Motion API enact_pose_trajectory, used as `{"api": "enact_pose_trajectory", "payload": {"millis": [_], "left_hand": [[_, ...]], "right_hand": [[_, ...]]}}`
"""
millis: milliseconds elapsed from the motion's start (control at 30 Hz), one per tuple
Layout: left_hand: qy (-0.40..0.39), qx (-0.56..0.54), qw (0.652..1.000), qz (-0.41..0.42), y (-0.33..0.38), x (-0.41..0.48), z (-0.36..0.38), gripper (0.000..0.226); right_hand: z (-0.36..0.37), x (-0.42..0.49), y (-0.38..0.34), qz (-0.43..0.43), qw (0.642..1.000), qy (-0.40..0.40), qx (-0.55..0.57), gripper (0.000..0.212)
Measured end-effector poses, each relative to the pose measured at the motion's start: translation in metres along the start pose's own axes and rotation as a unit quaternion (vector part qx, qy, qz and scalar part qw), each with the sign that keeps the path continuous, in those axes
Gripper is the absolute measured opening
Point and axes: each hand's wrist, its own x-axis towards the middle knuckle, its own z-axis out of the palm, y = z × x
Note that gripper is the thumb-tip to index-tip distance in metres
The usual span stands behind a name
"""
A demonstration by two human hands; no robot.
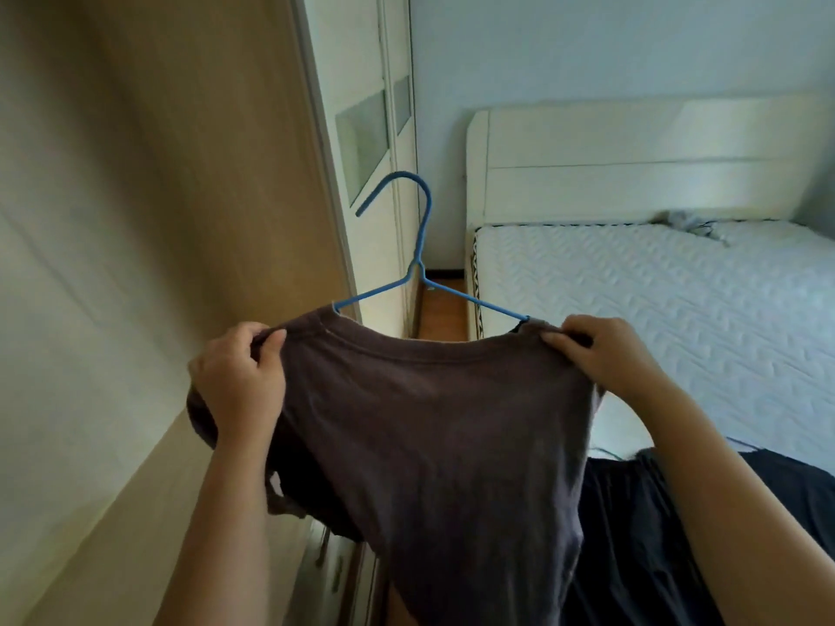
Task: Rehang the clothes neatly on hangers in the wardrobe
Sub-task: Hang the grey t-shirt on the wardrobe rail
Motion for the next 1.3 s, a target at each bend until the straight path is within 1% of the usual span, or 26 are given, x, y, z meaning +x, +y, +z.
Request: {"api": "enact_pose_trajectory", "payload": {"millis": [67,200,300,367,400,500,567,667,733,800,867,967,1033,1100,1200,1300], "left_hand": [[0.008,-0.011,1.0,-0.014,-0.004,0.009,-0.001,0.02],[-0.012,-0.024,0.999,-0.046,-0.008,0.018,0.002,0.023],[-0.025,-0.044,0.996,-0.075,-0.016,0.026,0.006,0.025],[-0.026,-0.052,0.993,-0.107,-0.025,0.031,0.005,0.027],[-0.022,-0.051,0.991,-0.124,-0.028,0.034,0.003,0.028],[-0.01,-0.041,0.986,-0.161,-0.033,0.043,-0.006,0.028],[0.008,-0.056,0.987,-0.149,-0.029,0.048,-0.015,0.03],[0.053,-0.091,0.992,-0.076,-0.017,0.052,-0.029,0.032],[0.085,-0.097,0.991,-0.03,-0.012,0.051,-0.037,0.03],[0.108,-0.083,0.991,0.005,-0.014,0.05,-0.042,0.027],[0.121,-0.058,0.991,0.022,-0.021,0.049,-0.046,0.025],[0.14,-0.042,0.989,0.005,-0.027,0.059,-0.056,0.025],[0.166,-0.03,0.986,0.01,-0.031,0.068,-0.063,0.025],[0.198,-0.004,0.98,0.022,-0.037,0.075,-0.07,0.028],[0.251,0.041,0.967,0.031,-0.05,0.084,-0.082,0.035],[0.316,0.115,0.942,0.026,-0.06,0.101,-0.096,0.036]], "right_hand": [[-0.011,-0.001,-0.012,-0.007,0.999,-0.036,-0.015,0.03],[-0.018,-0.001,-0.03,-0.012,0.998,-0.045,0.035,0.041],[-0.022,0.006,-0.042,0.016,0.989,-0.098,0.11,0.039],[-0.023,0.011,-0.054,0.029,0.974,-0.14,0.176,0.039],[-0.022,0.014,-0.062,0.034,0.967,-0.149,0.202,0.039],[-0.015,0.024,-0.093,0.034,0.963,-0.121,0.236,0.029],[-0.005,0.03,-0.117,0.014,0.968,-0.103,0.229,0.029],[0.012,0.033,-0.151,0.0,0.97,-0.091,0.227,0.03],[0.023,0.037,-0.17,0.01,0.962,-0.091,0.256,0.029],[0.033,0.043,-0.188,0.029,0.947,-0.104,0.302,0.031],[0.039,0.051,-0.21,0.032,0.934,-0.121,0.334,0.03],[0.046,0.068,-0.245,0.002,0.921,-0.133,0.367,0.029],[0.054,0.082,-0.269,-0.023,0.905,-0.146,0.399,0.034],[0.062,0.096,-0.291,-0.046,0.879,-0.17,0.442,0.04],[0.072,0.118,-0.318,-0.086,0.831,-0.211,0.507,0.039],[0.078,0.145,-0.34,-0.136,0.789,-0.238,0.55,0.039]]}}
